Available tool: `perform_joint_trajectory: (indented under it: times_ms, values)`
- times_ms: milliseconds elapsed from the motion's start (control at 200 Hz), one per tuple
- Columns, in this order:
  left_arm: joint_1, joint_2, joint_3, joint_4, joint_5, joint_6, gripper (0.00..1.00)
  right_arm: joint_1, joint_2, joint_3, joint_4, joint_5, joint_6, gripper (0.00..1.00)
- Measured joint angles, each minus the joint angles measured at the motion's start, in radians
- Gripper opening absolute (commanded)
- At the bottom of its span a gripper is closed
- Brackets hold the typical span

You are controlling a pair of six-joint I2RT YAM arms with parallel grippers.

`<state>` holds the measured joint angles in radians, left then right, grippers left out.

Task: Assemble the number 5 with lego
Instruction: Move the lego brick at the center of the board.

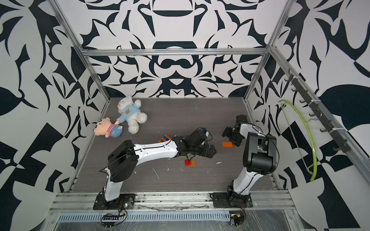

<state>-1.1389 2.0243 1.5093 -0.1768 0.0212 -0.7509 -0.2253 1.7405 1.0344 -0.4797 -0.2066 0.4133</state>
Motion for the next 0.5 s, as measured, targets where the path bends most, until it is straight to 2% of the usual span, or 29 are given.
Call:
perform_joint_trajectory:
  times_ms: [500]
  values:
    - [0.0, -0.029, -0.052, 0.0, -0.047, -0.004, 0.99, 0.029, -0.02, -0.013, -0.039, -0.006, -0.005, 0.78]
